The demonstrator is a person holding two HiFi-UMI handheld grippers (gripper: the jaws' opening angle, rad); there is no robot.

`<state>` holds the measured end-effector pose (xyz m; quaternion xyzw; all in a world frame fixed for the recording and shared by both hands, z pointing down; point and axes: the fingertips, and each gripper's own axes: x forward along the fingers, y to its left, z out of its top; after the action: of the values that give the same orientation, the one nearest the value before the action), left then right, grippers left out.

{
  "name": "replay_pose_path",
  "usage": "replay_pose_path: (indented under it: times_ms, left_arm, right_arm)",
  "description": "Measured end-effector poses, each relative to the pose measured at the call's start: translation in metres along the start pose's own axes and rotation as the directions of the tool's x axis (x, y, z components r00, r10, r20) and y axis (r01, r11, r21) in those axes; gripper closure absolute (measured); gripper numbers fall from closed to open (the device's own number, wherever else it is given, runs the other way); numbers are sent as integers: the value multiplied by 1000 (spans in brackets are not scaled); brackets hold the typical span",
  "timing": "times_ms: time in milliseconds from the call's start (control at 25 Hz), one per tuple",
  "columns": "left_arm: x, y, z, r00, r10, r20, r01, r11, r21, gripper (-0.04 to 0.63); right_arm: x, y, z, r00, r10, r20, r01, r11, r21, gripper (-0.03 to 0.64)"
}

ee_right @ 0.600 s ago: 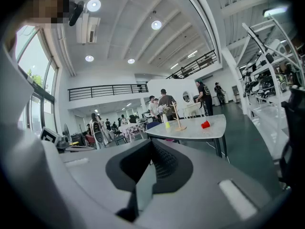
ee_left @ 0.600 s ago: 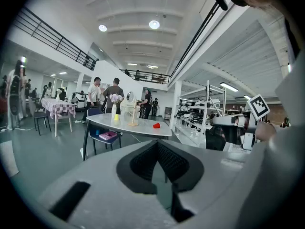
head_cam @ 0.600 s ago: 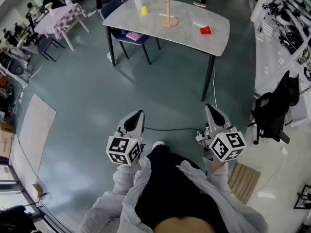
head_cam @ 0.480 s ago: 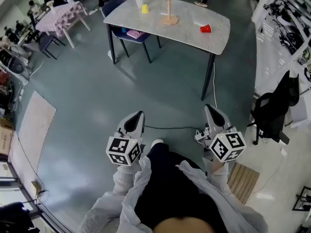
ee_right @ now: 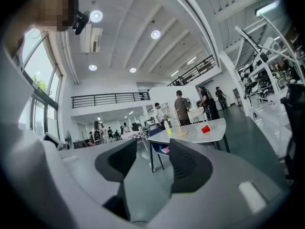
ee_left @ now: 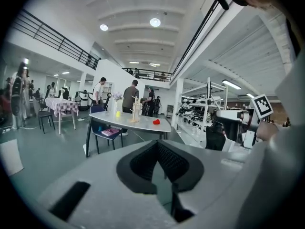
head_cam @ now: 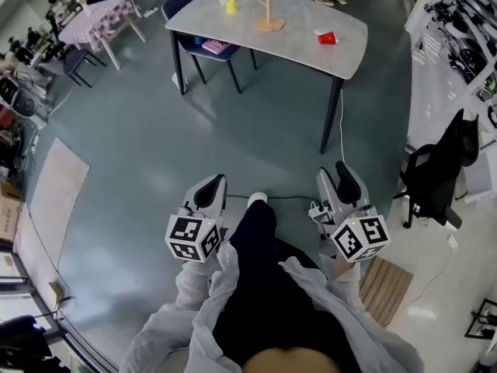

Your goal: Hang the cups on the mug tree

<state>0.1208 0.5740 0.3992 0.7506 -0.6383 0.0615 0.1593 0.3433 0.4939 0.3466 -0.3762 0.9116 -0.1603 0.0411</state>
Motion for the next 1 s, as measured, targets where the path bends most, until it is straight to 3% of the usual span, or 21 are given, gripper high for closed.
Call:
replay_pose_path:
  times_ms: [80,520,760,1000]
  left_arm:
    - [6,-2,1,1000,-7,-4,7,1000,7,588]
    - [79,5,15,998,-60,-1,60,998,24,588]
    - [140,49,52,998,-68,15,67,997,33,588]
    - [206,98,107,996,-88,25,85,991,108,588]
  right_arm:
    - [-2,-6,4,1000,-7,16,7,1000,2,369]
    - [48,-47,5,999,-13,-29,13,1000,-17,367]
    - [126,-62,25,1000,6,-28,-6,1000,-25,365]
    - [209,-87,65,1000,-12,27,13,999,-46,364]
